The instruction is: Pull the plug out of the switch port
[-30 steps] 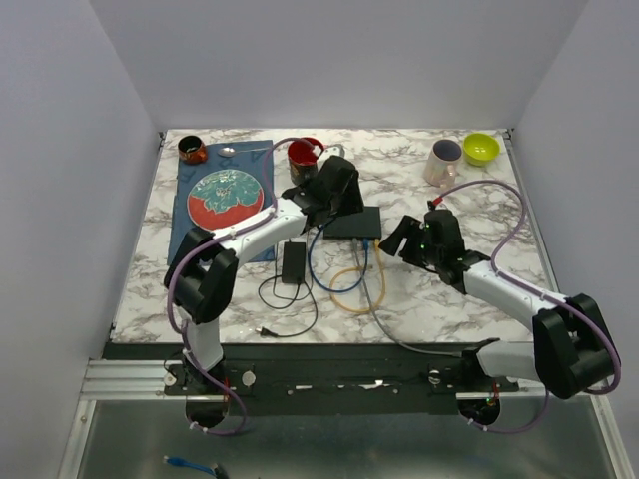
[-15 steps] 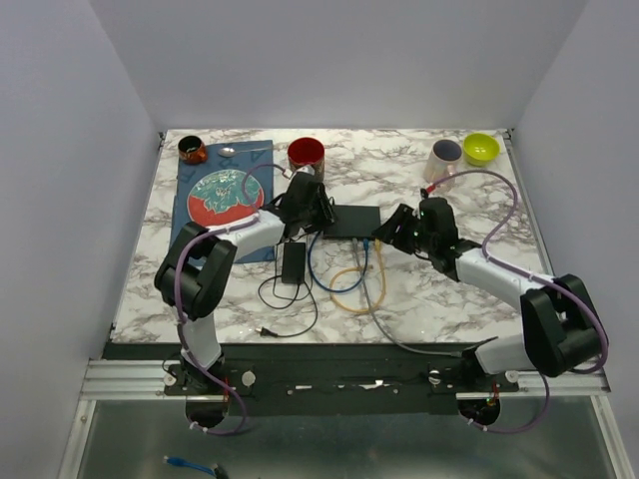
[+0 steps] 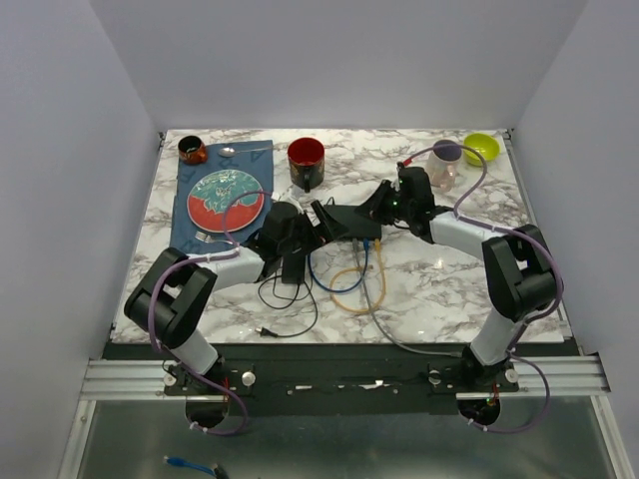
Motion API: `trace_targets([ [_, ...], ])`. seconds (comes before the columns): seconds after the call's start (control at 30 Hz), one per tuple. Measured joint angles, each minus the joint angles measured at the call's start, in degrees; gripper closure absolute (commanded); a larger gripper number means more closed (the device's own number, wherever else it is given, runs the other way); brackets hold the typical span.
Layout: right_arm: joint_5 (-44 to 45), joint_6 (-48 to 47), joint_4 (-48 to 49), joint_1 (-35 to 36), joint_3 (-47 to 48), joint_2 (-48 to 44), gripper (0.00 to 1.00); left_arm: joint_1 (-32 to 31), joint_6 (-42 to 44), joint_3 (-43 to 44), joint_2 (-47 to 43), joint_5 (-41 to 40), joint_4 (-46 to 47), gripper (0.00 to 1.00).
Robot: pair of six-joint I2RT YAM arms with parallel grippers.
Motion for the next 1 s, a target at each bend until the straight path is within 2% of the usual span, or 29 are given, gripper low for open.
trace_targets([
  [0.07,-0.46,0.33,-0.09,-0.02,0.63,1.62,0.87,-0.15,-1.25,-2.6,0.24,0.79,4.52,0.1],
  [0.13,-0.72,0.42,-0.17,-0.24,0.7,2.73,0.88,-0.31,-2.84,-5.46,1.22,1.29,10.4,0.17],
  [0.17,-0.85,0.48,-0.28,-0.31,0.7,3.13,0.92,-0.31,-3.58,-6.47,2.25,1.49,12.83,0.2],
  [0.23,-0.9,0.57,-0.57,-0.48,0.7,3.78,0.93,-0.46,-4.85,-7.3,4.44,1.62,15.93,0.26],
  [0.27,-0.87,0.57,-0.7,-0.59,0.7,4.0,0.98,-0.57,-5.29,-7.32,5.53,1.62,17.03,0.28],
  [0.37,-0.87,0.63,-0.98,-1.14,0.7,4.39,0.99,-1.07,-6.45,-7.1,8.15,1.6,19.54,0.34],
  [0.7,-0.81,0.83,-1.2,-2.64,0.17,6.82,0.99,-3.15,-8.92,-4.83,12.07,0.5,22.47,0.44],
  [1.0,-1.11,2.56,-0.5,-2.69,0.0,7.58,0.99,-5.95,-8.94,-0.35,13.92,-3.69,16.72,0.46],
])
